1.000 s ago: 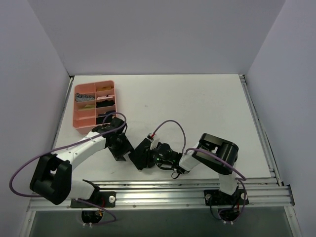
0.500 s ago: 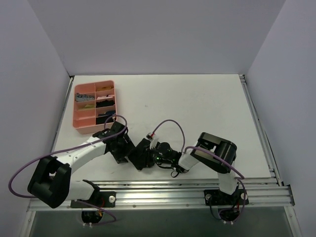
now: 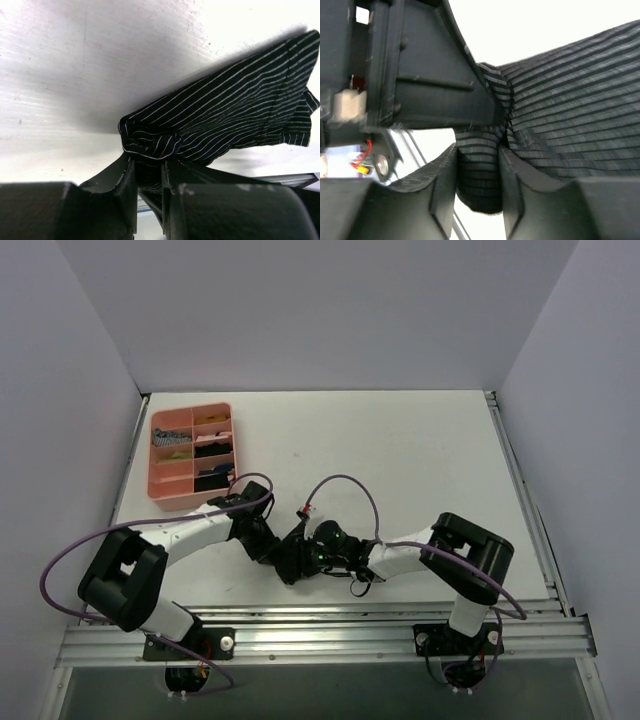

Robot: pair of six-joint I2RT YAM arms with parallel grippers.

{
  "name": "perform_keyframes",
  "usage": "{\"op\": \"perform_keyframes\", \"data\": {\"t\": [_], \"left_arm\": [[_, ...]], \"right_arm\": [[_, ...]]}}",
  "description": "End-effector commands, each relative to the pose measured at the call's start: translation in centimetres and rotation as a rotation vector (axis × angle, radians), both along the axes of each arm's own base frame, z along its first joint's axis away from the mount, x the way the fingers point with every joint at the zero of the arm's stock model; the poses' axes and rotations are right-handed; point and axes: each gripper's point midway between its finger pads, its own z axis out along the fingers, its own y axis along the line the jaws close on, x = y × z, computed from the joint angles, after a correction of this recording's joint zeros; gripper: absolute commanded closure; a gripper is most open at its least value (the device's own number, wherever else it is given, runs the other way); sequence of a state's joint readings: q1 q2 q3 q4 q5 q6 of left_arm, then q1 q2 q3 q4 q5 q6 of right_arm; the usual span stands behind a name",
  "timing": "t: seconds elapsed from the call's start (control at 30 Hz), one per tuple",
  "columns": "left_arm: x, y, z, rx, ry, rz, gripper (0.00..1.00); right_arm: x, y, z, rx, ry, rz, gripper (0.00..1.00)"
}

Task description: Roll the underwear

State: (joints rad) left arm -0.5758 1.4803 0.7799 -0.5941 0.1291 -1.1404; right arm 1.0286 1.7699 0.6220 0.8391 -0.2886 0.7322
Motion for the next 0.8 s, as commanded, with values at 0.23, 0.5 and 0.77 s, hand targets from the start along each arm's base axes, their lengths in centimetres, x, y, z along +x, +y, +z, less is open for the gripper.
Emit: {"op": "perform_keyframes", "data": {"t": [0.23,0.5,0.77], "left_arm": [[-0.7,0.9,-2.0,0.157,0.164,-0.123,0.98],[0.0,-0.3,-2.3,0.187,0.218,-0.176,0.98],[0.1,-0.4,-2.5,0.209,0.248,-0.199,0.98]], "right_arm": [[1.1,-8.7,2.2,-0.470,-0.191,-0.069,0.55],[0.6,-6.3,5.4,-0.551,-0.430,-0.014,0.48],[0.6,-3.4,3.0,-0.710,-0.540,0.080,0.44]]}}
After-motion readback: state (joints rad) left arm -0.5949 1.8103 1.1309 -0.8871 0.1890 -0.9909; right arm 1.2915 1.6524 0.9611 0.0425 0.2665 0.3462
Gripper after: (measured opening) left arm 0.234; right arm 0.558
